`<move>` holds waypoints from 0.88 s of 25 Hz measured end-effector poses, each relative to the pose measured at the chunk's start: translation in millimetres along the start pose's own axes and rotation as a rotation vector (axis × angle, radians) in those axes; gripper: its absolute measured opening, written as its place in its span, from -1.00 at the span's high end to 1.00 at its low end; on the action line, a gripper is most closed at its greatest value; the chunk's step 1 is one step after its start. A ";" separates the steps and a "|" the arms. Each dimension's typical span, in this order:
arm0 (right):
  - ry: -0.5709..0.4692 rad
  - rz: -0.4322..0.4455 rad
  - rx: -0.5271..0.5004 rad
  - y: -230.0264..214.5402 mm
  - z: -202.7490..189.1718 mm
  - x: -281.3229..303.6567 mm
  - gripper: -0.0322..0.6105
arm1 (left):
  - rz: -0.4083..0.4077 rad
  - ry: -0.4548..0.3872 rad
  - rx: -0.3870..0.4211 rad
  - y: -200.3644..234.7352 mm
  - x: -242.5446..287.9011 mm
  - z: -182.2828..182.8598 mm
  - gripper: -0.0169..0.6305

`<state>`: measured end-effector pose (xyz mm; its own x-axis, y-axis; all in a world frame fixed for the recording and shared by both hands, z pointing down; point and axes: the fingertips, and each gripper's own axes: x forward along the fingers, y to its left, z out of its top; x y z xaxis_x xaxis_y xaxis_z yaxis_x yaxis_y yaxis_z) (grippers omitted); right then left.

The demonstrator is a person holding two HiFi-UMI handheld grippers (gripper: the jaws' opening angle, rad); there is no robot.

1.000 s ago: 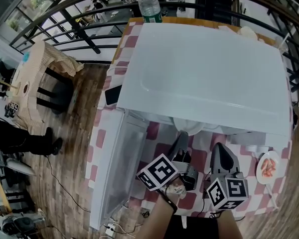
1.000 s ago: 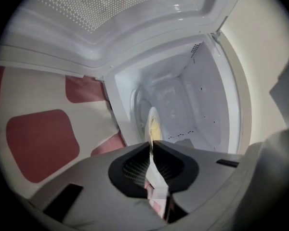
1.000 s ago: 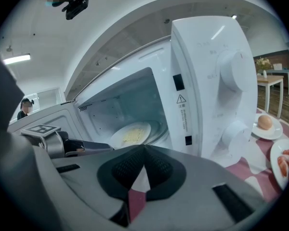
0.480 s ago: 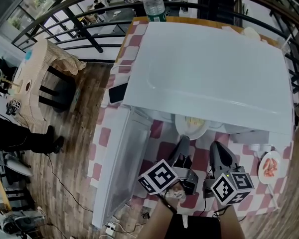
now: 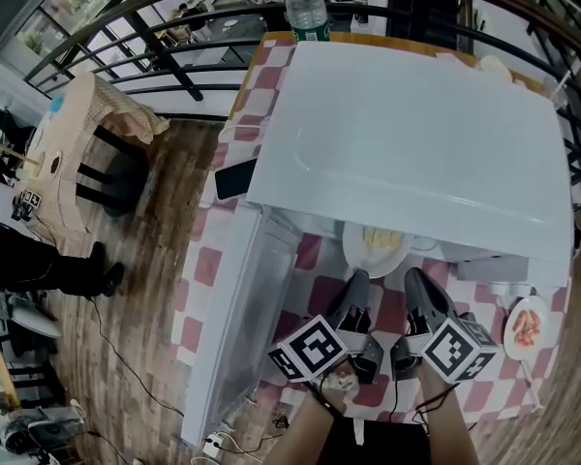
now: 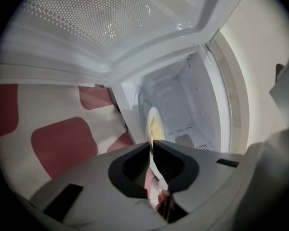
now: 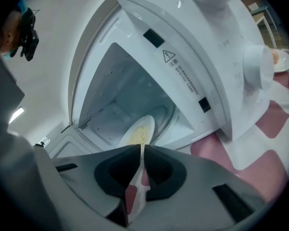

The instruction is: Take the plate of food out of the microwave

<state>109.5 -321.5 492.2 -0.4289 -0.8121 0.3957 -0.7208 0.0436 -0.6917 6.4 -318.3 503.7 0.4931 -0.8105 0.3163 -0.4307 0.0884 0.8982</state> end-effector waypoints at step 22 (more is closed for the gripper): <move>-0.002 0.078 0.270 -0.6 -5.9 25.9 0.58 | 0.031 0.003 0.028 14.5 -5.4 4.7 0.77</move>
<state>95.6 -339.1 506.4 -0.4759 -0.8137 0.3337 -0.5144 -0.0502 -0.8561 -6.1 -315.5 513.6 0.4814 -0.8060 0.3445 -0.4666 0.0970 0.8791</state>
